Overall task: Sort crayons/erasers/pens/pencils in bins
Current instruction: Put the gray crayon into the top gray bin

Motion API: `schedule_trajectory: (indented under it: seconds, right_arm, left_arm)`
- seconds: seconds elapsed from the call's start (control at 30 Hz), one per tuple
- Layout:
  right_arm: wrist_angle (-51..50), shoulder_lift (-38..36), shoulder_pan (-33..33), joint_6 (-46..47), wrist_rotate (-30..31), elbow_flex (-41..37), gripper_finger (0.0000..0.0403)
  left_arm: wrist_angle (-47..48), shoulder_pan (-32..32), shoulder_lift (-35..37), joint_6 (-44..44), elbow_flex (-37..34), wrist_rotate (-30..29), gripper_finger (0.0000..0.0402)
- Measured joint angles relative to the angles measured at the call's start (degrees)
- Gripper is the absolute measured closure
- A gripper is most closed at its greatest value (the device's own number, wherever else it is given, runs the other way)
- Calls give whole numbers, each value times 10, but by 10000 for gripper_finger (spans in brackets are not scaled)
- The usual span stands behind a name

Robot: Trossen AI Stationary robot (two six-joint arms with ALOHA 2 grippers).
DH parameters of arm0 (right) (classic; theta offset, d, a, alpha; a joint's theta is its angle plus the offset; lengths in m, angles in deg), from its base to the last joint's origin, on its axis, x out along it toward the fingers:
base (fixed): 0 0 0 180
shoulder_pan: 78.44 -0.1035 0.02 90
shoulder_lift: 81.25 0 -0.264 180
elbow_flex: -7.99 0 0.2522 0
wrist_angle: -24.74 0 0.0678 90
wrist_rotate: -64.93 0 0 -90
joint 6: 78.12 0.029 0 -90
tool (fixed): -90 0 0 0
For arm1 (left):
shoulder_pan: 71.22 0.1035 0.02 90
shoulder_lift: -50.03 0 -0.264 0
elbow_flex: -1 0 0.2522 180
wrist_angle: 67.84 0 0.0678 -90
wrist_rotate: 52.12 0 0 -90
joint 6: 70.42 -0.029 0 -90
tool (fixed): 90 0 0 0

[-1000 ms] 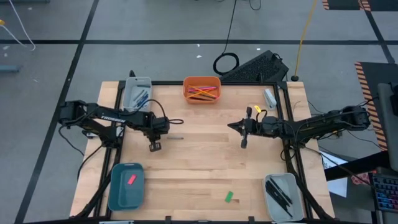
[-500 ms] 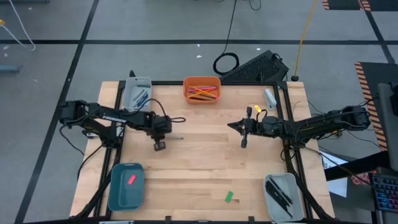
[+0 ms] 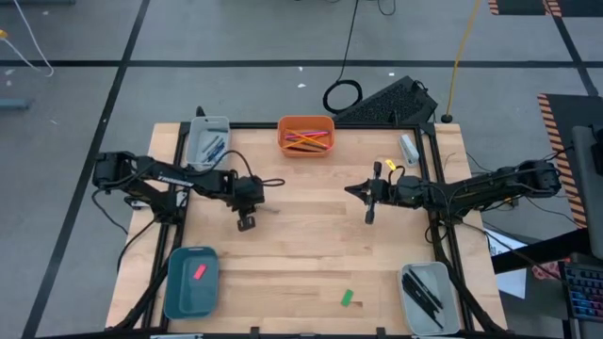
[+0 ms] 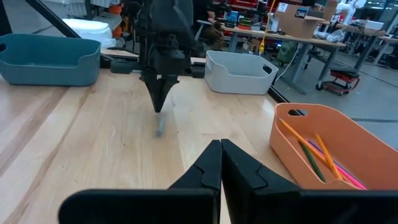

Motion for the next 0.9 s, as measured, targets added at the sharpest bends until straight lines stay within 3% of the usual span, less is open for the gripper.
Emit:
schedule_trajectory:
  seconds: [0.1, 0.27, 0.63, 0.8, 0.9]
  right_arm:
    - [-2, 0, 0, 2, 0, 0, 403]
    - [-2, 0, 0, -2, 0, 0, 403]
    - [-2, 0, 0, -3, 0, 0, 403]
    - [-3, 0, 0, -3, 0, 0, 403]
    - [-2, 0, 0, -3, 0, 0, 403]
  left_arm:
    - [50, -7, 1, -1, 8, -19, 399]
    - [56, -7, 2, -1, 14, -31, 399]
    - [-37, -8, -12, -2, 13, -13, 399]
    - [-12, -7, -14, -3, 13, -15, 399]
    - [-62, -8, -31, -4, 13, -11, 399]
